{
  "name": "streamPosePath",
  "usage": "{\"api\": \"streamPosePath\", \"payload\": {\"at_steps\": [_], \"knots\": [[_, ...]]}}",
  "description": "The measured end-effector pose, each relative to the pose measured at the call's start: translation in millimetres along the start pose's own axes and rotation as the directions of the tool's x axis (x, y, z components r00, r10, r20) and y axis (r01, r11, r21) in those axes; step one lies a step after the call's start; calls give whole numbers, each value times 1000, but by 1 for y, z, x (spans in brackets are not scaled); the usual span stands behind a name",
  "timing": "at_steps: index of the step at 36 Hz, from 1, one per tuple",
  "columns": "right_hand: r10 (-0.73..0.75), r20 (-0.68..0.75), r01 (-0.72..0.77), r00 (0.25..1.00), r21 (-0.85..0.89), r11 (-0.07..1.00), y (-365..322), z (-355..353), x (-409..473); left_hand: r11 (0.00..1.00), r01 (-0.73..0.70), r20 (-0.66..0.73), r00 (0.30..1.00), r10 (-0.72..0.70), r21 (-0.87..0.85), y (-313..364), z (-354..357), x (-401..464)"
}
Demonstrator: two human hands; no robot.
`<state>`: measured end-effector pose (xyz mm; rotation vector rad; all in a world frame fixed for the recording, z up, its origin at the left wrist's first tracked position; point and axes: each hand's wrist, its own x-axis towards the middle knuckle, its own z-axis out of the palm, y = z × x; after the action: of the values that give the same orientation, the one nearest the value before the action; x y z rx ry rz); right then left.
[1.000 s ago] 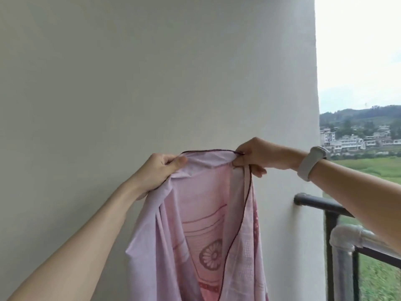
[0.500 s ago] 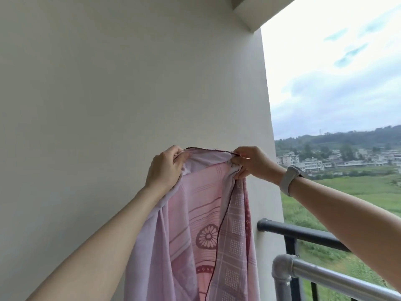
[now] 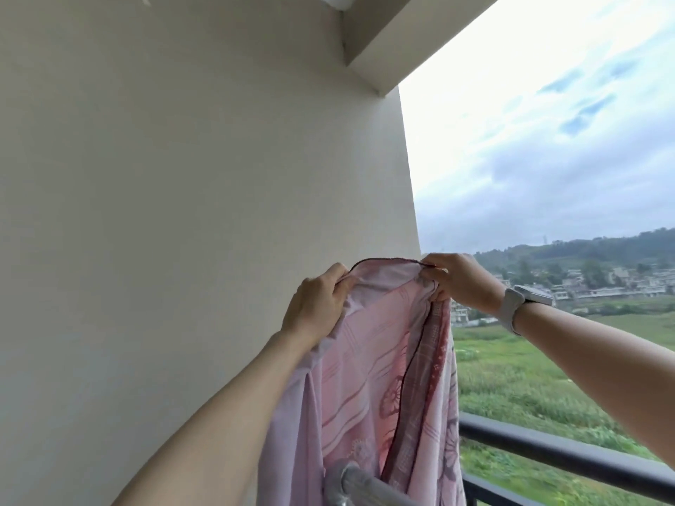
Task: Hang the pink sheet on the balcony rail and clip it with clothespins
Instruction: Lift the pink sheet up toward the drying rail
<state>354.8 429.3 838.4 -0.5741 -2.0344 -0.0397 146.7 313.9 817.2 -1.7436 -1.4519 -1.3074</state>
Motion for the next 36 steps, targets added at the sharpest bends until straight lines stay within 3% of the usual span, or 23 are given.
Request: {"api": "streamPosePath", "payload": {"at_steps": [14,22,36], "knots": [[28,17,-29,999,92,995,-49,-125,-135,992,-38,-52,998,33,-118,142,-38,-89],[87,126,-99,988,97,990,-76,-198,-209,985,1,-50,999,-10,-172,218,-51,-138],[76,-32,-76,997,3,997,-77,-314,-284,985,-31,-151,988,6,-168,382,-64,-174]]}}
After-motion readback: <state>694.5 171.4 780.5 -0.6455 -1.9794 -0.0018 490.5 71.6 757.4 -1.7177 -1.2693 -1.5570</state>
